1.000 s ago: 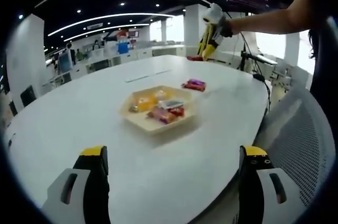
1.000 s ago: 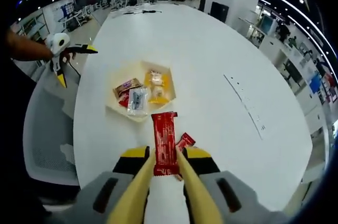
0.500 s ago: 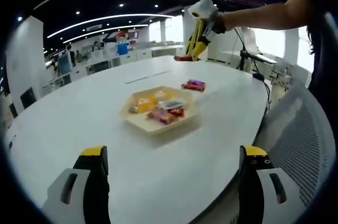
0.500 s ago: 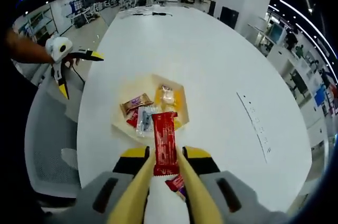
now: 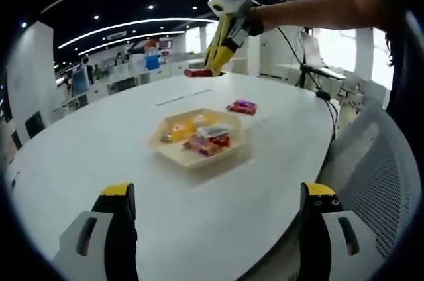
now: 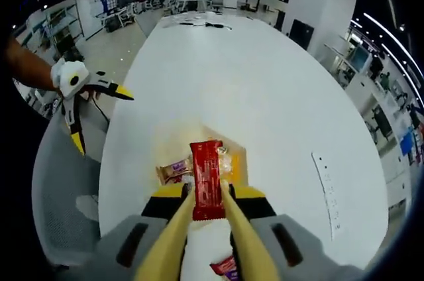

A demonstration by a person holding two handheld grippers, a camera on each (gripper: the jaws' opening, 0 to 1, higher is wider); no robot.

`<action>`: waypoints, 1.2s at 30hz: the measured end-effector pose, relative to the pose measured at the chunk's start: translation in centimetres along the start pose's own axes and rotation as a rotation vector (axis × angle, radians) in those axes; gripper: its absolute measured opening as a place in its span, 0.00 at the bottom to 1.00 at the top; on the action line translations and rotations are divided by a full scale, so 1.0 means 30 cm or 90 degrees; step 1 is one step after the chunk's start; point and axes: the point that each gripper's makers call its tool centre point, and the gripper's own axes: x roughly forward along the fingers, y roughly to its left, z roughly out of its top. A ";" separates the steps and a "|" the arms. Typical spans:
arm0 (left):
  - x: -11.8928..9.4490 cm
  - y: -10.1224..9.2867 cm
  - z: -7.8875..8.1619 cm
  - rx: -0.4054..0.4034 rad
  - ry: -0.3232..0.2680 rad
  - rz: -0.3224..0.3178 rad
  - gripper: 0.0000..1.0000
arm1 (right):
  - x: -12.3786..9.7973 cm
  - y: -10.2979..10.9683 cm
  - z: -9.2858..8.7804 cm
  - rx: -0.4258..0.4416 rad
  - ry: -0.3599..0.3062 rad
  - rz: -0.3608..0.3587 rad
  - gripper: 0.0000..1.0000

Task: Place the target food into the container with the food tongs after gripping and lifting it, then release it inside without dropping or visibly crushing the food.

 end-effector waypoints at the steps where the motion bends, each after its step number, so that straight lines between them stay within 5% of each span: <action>1: 0.000 -0.001 -0.001 0.001 0.001 0.000 1.00 | 0.014 0.003 0.022 -0.003 -0.003 0.003 0.24; 7: 0.000 0.005 0.001 -0.002 -0.002 0.003 1.00 | 0.064 0.027 0.092 -0.026 -0.003 0.019 0.24; 19: -0.001 0.011 0.001 -0.005 -0.004 0.008 1.00 | 0.108 0.024 0.128 -0.031 -0.019 0.024 0.25; 36: -0.001 0.014 -0.001 -0.005 -0.001 0.012 1.00 | 0.036 0.007 0.118 -0.030 -0.030 0.013 0.25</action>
